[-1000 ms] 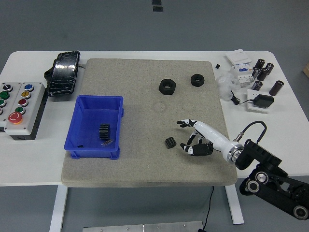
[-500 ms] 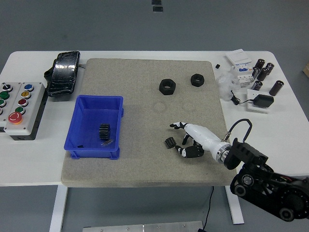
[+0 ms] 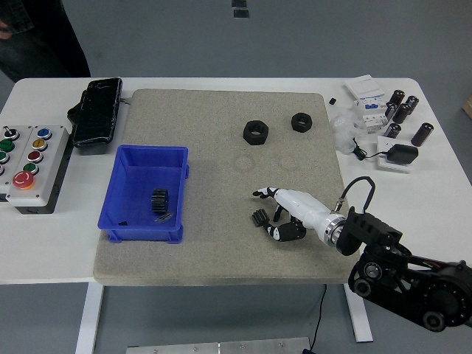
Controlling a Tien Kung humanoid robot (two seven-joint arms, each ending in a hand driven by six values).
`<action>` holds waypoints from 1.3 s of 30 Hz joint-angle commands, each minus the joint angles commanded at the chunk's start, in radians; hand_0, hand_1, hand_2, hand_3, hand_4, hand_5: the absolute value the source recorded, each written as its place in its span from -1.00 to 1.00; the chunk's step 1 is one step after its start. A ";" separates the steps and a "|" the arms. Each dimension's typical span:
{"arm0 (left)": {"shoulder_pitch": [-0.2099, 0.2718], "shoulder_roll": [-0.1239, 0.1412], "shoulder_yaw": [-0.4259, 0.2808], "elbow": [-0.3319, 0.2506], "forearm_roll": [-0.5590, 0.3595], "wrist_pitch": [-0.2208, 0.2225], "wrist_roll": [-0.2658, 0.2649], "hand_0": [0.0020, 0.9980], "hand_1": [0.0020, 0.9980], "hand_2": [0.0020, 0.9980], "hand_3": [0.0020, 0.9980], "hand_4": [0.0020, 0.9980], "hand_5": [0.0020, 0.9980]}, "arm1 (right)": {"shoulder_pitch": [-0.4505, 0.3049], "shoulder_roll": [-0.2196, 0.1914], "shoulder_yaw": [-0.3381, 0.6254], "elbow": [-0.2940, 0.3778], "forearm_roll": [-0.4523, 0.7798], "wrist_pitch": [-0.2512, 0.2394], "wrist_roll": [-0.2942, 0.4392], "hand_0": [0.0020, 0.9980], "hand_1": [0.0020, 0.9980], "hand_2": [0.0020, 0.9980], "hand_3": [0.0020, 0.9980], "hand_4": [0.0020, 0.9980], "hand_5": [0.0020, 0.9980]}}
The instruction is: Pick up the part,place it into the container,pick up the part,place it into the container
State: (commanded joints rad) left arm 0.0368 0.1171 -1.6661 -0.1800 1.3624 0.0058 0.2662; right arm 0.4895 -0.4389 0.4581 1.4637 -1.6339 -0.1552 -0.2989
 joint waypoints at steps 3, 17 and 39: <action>0.001 0.000 -0.001 0.000 0.002 0.000 0.001 0.23 0.03 0.09 0.28 0.24 -0.17 | 0.002 0.003 -0.006 0.001 0.002 0.003 -0.002 -0.50 -0.05 0.61 0.69 -0.29 -1.00; -0.003 -0.001 0.004 0.000 -0.006 0.000 -0.002 0.23 0.03 0.09 0.29 0.24 -0.17 | -0.011 0.007 -0.004 -0.001 0.025 -0.010 0.000 -0.51 -0.08 -0.10 0.02 0.02 -1.00; -0.001 -0.003 0.013 0.000 -0.013 0.002 0.004 0.23 0.03 0.09 0.29 0.25 -0.16 | 0.172 0.224 0.004 -0.077 0.001 -0.148 -0.001 -0.44 -0.02 -0.04 -0.21 0.01 -1.00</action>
State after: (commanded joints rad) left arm 0.0355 0.1142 -1.6536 -0.1800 1.3489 0.0073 0.2701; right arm 0.6613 -0.2146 0.4625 1.3864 -1.6326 -0.3034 -0.2998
